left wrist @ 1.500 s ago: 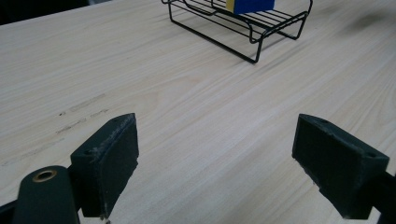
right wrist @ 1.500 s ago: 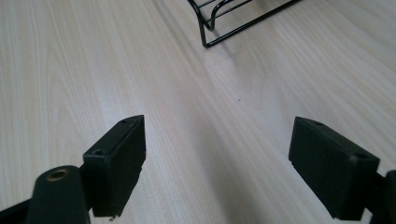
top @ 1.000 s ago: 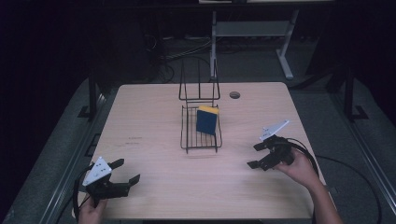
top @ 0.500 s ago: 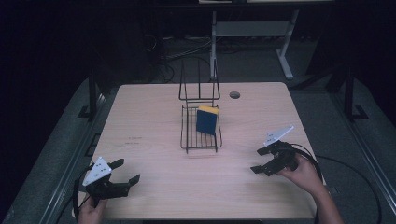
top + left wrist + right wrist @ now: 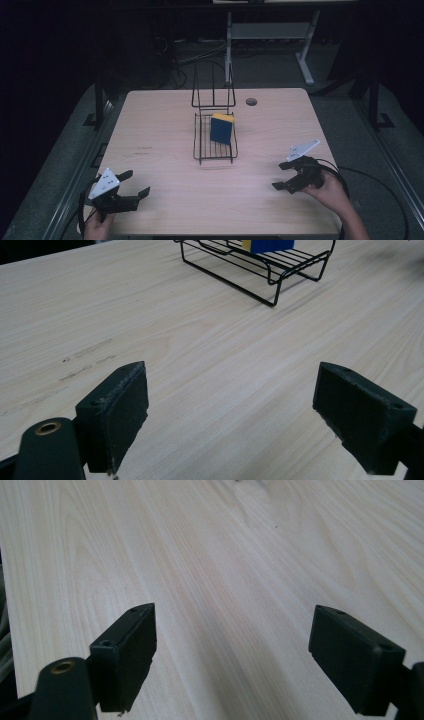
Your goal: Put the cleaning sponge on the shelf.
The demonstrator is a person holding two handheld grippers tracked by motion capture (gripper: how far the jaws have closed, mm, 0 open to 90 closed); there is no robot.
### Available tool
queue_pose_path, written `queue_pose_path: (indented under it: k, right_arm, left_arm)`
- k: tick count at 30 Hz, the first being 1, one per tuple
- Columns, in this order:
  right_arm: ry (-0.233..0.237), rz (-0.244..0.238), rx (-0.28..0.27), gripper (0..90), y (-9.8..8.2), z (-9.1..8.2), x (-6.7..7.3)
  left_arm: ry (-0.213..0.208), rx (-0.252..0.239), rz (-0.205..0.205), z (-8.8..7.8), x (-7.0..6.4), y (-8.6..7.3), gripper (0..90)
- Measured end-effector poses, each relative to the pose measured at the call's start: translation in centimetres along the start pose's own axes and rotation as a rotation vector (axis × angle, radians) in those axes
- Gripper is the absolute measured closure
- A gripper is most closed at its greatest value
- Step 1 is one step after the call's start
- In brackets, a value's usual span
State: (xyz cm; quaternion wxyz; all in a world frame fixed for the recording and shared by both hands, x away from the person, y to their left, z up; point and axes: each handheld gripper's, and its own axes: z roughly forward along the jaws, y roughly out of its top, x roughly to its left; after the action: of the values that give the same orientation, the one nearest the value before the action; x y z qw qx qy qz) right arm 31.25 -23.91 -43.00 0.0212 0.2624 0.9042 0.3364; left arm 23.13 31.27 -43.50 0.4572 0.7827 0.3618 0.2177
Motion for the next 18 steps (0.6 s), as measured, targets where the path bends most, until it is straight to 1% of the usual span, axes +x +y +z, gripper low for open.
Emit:
queue_pose_path:
  k: [4,7,13,18]
  right_arm:
    - [-0.004,0.003,0.003,18.7,-0.6,0.0,0.2]
    - [-0.008,0.014,0.0,18.7,-1.2,-0.1,0.3]
    - [-0.01,0.041,-0.021,18.7,-2.4,-0.1,0.4]
    - [-0.021,0.047,-0.029,18.7,-3.2,-0.2,0.7]
  left_arm:
    - [0.001,0.0,-0.002,0.0,0.0,0.0,14.1]
    - [0.001,0.0,-0.003,0.0,0.0,0.0,14.1]
    - [0.001,0.002,-0.002,0.0,0.0,-0.1,14.1]
    - [0.001,0.003,-0.001,0.0,0.0,-0.1,14.1]
